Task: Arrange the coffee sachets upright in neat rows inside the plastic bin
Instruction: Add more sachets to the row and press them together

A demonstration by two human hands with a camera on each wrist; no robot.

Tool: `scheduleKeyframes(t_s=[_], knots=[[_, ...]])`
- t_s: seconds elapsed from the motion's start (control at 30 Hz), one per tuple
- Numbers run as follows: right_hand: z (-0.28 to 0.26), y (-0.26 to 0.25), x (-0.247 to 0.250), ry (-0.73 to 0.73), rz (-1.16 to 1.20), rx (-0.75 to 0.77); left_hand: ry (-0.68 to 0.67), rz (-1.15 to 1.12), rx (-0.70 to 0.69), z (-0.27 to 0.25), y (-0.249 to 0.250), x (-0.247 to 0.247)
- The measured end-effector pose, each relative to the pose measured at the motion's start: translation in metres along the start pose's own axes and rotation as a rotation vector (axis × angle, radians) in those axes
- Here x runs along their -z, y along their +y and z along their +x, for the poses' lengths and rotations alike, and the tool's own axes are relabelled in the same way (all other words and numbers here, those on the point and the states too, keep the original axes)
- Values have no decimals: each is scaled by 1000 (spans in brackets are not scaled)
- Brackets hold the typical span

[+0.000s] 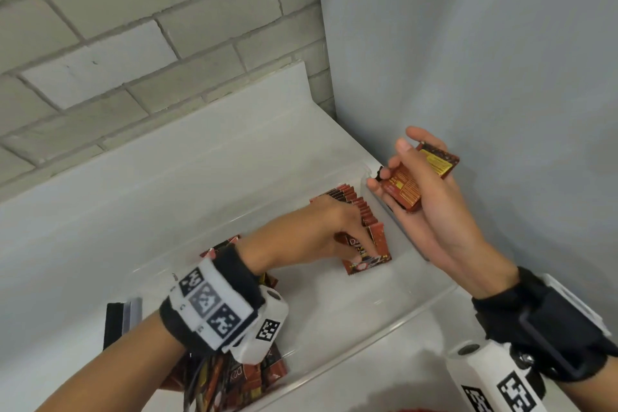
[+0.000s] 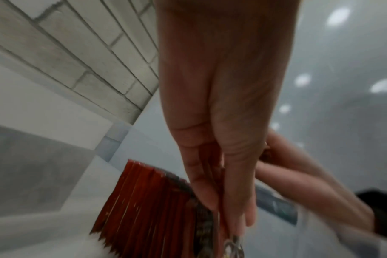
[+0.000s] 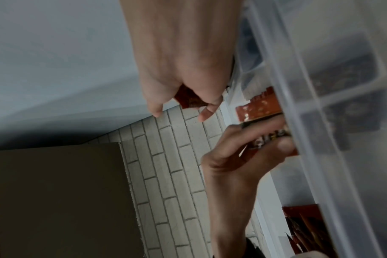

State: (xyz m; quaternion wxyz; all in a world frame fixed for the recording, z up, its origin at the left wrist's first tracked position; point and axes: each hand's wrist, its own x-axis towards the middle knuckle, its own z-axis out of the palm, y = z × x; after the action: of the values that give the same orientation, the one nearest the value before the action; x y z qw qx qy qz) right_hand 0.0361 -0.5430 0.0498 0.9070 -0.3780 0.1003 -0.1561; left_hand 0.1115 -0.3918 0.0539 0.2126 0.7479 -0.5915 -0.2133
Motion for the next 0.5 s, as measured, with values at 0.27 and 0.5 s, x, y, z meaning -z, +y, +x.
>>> scheduleKeyframes(t_s=[0.27,0.5], knots=[[-1,0,0,9,30,-27,40,461,-92,11,-6,-23],[-2,-2,-2,-19,63,-73,139,508,-131,12,-19,-37]])
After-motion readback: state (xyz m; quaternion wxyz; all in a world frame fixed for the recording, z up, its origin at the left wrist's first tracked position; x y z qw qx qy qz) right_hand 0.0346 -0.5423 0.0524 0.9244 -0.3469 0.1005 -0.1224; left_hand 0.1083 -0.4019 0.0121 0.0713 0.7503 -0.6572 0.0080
